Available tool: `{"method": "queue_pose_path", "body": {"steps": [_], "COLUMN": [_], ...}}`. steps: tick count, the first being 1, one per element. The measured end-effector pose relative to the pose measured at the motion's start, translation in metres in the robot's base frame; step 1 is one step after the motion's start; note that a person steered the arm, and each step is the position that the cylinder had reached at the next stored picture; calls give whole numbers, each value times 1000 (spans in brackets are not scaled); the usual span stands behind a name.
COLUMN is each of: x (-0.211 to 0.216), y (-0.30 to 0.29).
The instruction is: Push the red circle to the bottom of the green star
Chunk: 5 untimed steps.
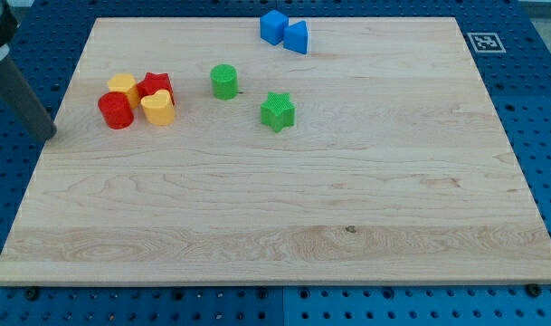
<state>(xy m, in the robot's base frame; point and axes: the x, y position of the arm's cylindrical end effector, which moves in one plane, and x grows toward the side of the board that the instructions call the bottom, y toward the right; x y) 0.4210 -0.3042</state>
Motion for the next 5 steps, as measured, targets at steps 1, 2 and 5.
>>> {"method": "queue_pose_path", "body": {"steps": [1, 2, 5], "x": [-61, -73, -31], "y": [8, 12, 105]}}
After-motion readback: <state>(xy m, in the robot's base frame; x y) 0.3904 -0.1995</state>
